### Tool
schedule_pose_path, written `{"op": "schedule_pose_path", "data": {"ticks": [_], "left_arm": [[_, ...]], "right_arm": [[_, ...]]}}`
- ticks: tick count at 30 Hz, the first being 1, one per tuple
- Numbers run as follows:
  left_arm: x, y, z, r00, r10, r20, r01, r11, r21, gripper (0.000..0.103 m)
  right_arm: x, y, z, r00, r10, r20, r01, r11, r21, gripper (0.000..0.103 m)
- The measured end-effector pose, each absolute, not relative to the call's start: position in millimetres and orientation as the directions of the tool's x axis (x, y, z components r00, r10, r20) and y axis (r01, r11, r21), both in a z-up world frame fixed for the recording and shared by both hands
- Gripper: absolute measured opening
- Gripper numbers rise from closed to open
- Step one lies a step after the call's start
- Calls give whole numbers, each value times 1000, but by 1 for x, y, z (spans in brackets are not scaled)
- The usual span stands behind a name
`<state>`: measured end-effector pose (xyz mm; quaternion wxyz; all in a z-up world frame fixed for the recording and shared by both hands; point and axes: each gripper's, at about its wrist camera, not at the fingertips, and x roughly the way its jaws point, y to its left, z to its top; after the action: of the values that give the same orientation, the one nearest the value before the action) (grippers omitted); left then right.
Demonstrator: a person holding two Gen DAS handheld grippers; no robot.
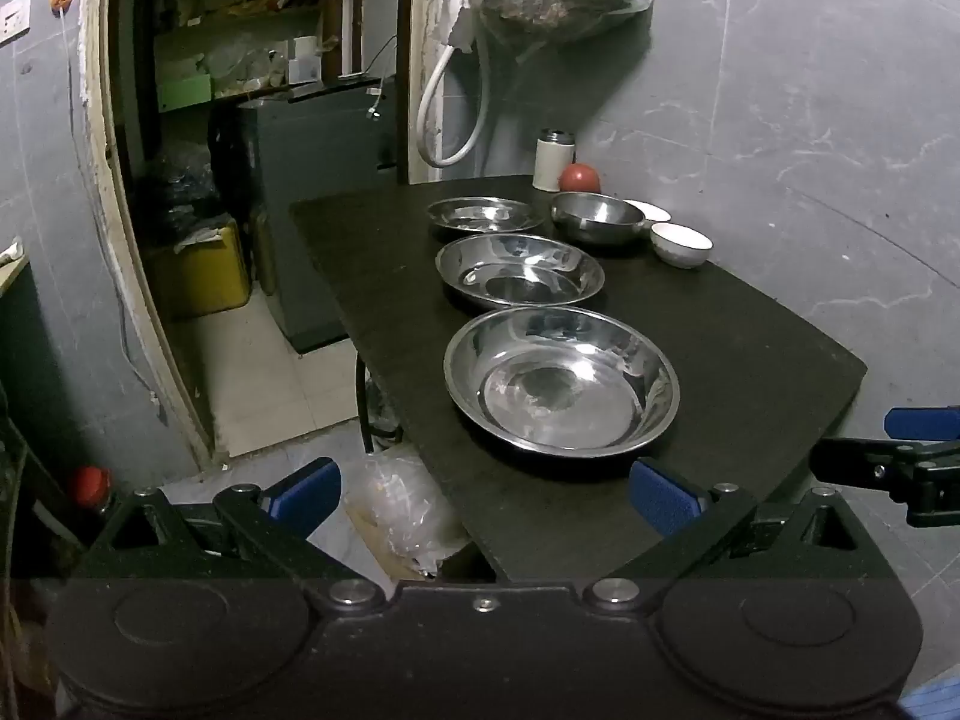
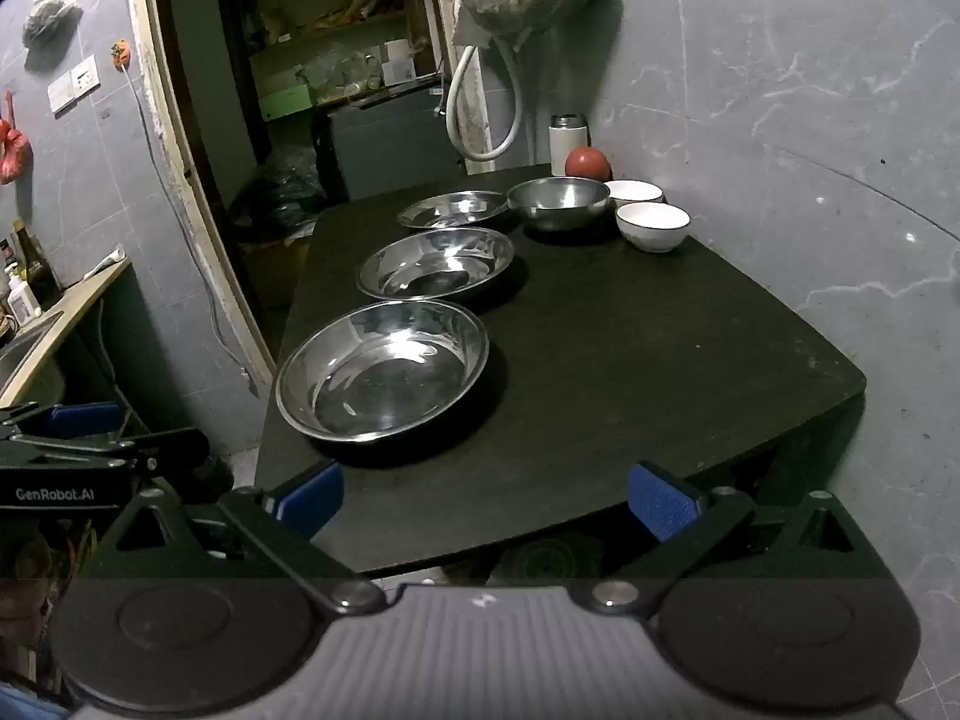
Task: Organize plates and bowls
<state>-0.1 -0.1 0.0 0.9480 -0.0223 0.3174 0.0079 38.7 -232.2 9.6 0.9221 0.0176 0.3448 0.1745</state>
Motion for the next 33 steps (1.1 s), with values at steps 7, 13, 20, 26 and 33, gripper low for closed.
{"op": "schedule_pose_path", "data": {"ticks": [7,13,20,26,33], "left_arm": [[1,1,0,797,0,-604,-29,999,-38,102],[0,-1,0,799,5,-601,-29,999,-30,102],[0,-1,0,799,6,-601,-30,999,-29,102],[0,-1,0,800,5,-600,-29,999,-30,102],[3,-6,3,800,4,-600,-29,999,-32,102]], "right_arm": [[37,-234,10,705,333,-626,-309,939,151,103],[36,-234,11,706,334,-624,-310,939,152,103],[36,-233,11,707,334,-623,-310,938,152,103],[37,-233,11,707,334,-623,-310,939,151,103],[38,-231,11,707,334,-623,-311,939,150,103]]}}
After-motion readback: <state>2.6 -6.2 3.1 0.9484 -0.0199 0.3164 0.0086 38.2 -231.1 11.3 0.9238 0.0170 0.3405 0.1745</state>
